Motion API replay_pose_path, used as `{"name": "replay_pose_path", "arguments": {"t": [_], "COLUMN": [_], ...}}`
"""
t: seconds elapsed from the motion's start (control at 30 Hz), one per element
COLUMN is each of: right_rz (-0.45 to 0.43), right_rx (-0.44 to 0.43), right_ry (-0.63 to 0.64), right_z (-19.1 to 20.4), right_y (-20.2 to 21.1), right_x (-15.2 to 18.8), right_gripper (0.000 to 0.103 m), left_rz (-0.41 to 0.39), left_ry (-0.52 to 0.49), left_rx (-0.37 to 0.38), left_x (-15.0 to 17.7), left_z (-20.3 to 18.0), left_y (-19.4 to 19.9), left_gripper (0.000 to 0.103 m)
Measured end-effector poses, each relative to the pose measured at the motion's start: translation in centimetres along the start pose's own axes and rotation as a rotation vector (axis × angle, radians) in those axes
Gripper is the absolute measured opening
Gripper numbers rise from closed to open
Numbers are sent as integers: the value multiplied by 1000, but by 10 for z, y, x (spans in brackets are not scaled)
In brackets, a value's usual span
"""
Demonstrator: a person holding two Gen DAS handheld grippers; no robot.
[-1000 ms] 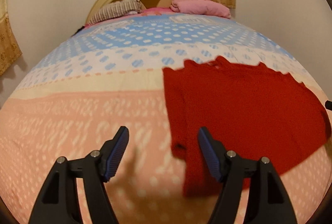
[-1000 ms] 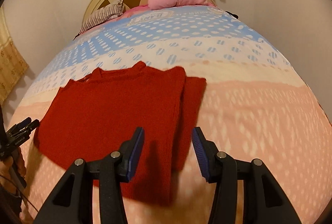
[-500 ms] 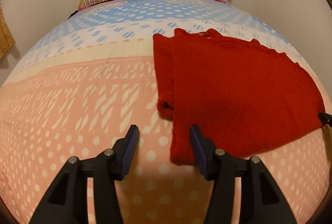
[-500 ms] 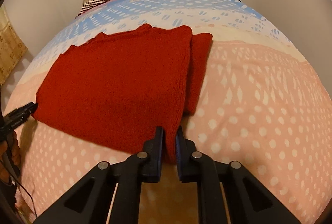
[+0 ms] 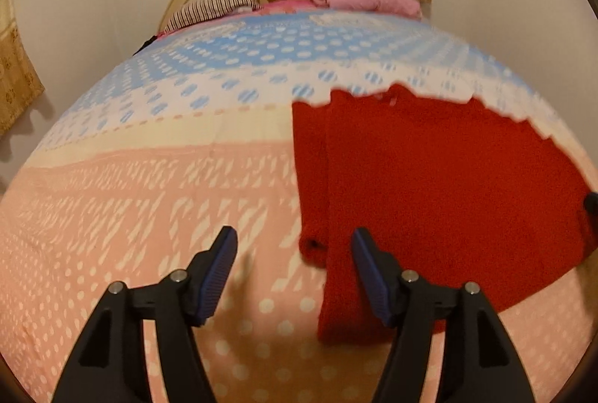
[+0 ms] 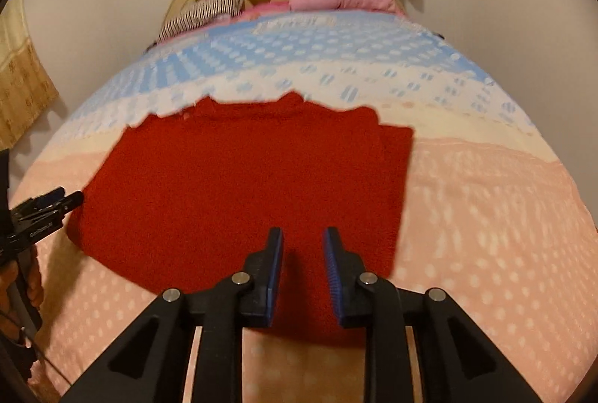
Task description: Fold small clothes
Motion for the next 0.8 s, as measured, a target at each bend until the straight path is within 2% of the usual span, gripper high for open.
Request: {"name": "replay_pose_path", "arguments": {"t": [0.1, 0.2, 0.53, 0.8], "right_rz": [61, 44, 28, 21], "right_rx": [-5, 33, 90, 100], "right_ry": [5, 61, 65, 66], "right_z": [6, 11, 14, 13], "right_y": [-21, -23, -22, -22], "right_x": [18, 32, 39, 42], "right_gripper": [24, 25, 25, 25], "left_rz": [5, 10, 20, 18], "left_ry": [-14, -15, -11, -18], "left_rx": [-1, 6, 10, 6], "left_x": [15, 16, 22, 26], "left_z": [1, 3, 4, 6], "left_y": [-5, -3, -4, -2], "left_gripper": [71, 74, 77, 77]}}
Point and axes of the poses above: each gripper's, at about its wrist camera, not at the fingertips, and y roughly against the way its jaws point, z to its left, x to its underside, the point moved 9 cm from there along -y, roughly the way its jaws point
